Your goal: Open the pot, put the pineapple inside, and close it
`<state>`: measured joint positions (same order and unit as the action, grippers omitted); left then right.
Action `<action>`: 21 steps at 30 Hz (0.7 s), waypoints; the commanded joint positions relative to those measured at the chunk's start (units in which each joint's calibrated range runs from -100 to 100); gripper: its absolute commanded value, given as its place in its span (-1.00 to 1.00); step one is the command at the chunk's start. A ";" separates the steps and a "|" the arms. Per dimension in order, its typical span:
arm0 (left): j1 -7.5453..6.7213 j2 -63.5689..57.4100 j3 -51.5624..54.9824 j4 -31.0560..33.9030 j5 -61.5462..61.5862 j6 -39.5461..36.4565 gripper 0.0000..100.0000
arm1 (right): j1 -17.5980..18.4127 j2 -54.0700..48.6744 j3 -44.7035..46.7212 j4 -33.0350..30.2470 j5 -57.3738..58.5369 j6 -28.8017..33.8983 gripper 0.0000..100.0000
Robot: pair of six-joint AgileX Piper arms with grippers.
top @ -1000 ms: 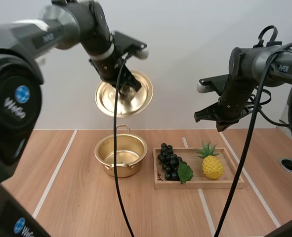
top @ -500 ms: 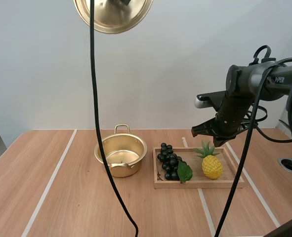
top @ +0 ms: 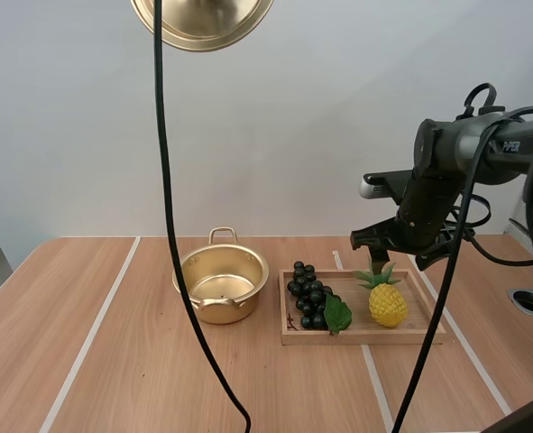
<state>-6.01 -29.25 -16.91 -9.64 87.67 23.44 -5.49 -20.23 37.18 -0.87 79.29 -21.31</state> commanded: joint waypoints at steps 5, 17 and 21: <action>-0.27 -0.54 -0.39 -1.03 -0.31 -0.18 -1.00 | -0.33 -0.64 2.58 0.30 -1.10 0.39 1.00; -0.27 -0.54 -0.39 -1.48 0.74 -0.18 -1.00 | -0.33 -0.39 10.43 2.87 -18.68 0.39 1.00; -0.27 -0.54 -0.39 -2.13 1.81 -0.18 -1.00 | -0.33 2.70 10.43 2.87 -18.63 0.39 1.00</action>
<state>-6.01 -29.25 -16.91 -10.49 90.05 23.44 -5.49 -18.86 47.30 1.78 61.43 -21.11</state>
